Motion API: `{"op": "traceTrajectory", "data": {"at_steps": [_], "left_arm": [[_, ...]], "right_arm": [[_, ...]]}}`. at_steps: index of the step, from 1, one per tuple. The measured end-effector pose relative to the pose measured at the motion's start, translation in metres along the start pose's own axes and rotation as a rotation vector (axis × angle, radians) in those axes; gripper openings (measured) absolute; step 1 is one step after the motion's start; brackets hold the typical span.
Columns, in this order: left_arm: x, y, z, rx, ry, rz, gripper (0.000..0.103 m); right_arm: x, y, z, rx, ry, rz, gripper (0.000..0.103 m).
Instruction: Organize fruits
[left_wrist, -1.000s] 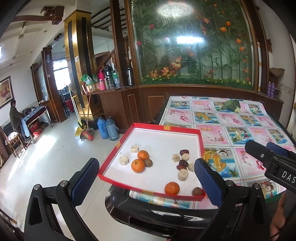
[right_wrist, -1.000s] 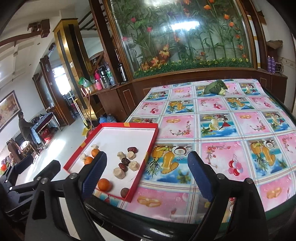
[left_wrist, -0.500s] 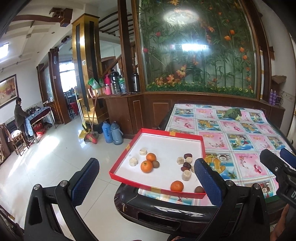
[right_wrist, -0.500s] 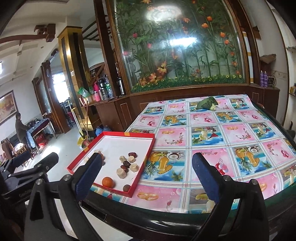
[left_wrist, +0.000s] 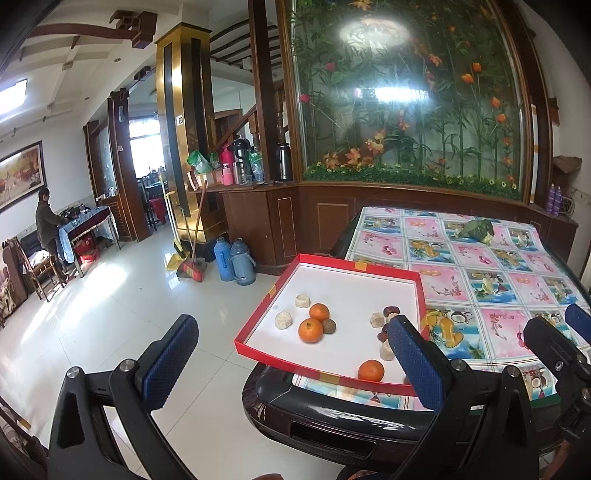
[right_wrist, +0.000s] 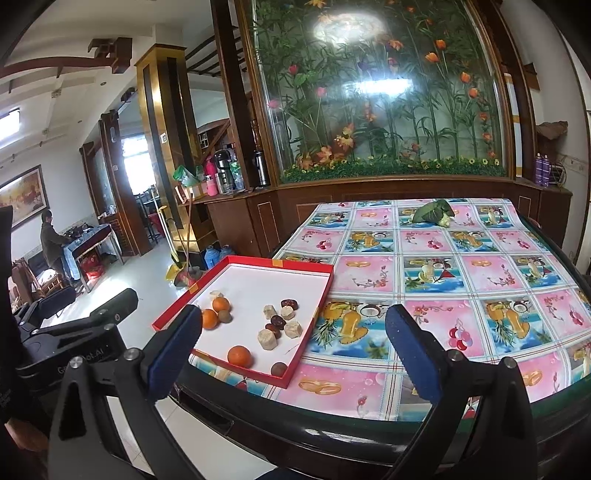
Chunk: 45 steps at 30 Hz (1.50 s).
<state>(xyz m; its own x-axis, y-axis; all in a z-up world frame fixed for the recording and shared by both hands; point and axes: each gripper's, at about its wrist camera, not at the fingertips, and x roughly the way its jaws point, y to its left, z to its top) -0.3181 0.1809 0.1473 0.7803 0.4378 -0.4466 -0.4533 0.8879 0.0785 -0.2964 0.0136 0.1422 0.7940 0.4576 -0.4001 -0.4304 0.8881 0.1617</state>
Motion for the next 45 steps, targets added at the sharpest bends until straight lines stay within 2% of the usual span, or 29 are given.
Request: {"op": "traceTrajectory", "data": {"at_steps": [11,16,45], "left_arm": [[-0.004,0.016,0.001,-0.060,0.003,0.010,0.103],[-0.006,0.018,0.001,-0.056,-0.013,0.026,0.103],[-0.007,0.010,-0.003,-0.012,-0.021,-0.031,0.103]], "right_arm": [[0.002,0.010,-0.007,-0.042,0.009,0.002,0.099],[0.003,0.012,-0.008,-0.041,0.013,0.004,0.099],[0.002,0.015,-0.010,-0.047,0.008,0.002,0.100]]}}
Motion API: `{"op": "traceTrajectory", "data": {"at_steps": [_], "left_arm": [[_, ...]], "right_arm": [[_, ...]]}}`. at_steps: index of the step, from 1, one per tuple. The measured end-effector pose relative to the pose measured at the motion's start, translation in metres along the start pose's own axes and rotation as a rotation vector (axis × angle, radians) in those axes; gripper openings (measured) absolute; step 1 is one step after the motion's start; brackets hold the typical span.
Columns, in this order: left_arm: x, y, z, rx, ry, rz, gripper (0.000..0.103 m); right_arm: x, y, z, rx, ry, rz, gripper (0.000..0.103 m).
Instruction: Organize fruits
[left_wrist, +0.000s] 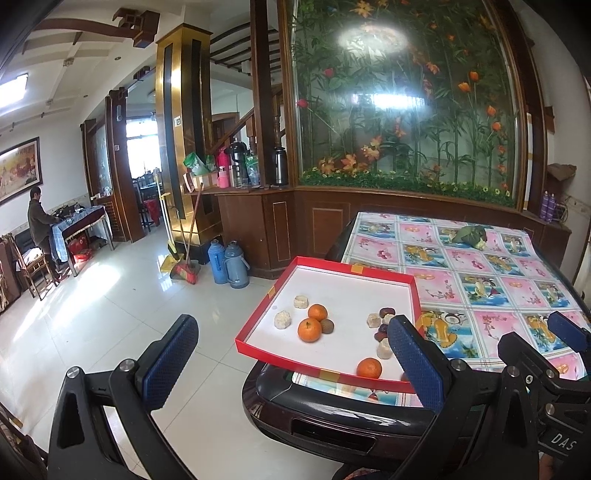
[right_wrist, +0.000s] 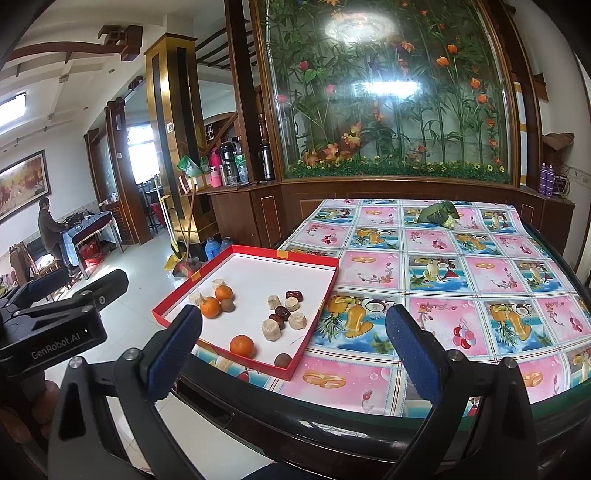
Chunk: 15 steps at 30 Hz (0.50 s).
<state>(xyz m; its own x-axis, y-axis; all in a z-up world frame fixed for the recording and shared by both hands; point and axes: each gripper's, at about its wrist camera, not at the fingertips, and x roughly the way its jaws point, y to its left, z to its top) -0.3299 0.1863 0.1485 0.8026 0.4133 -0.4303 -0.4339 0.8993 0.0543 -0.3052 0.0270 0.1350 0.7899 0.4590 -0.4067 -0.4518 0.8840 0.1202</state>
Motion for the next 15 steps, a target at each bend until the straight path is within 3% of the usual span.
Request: {"op": "traceTrajectory", "data": {"at_steps": [8,15], "left_arm": [[-0.001,-0.001,0.001,0.002,0.004,-0.007,0.103],[0.009,-0.010,0.003,0.005,0.018,-0.087,0.103]], "right_arm": [[0.000,0.000,0.000,0.000,0.000,0.000,0.100],[0.005,-0.010,0.003,0.002,0.004,-0.003,0.100]]}}
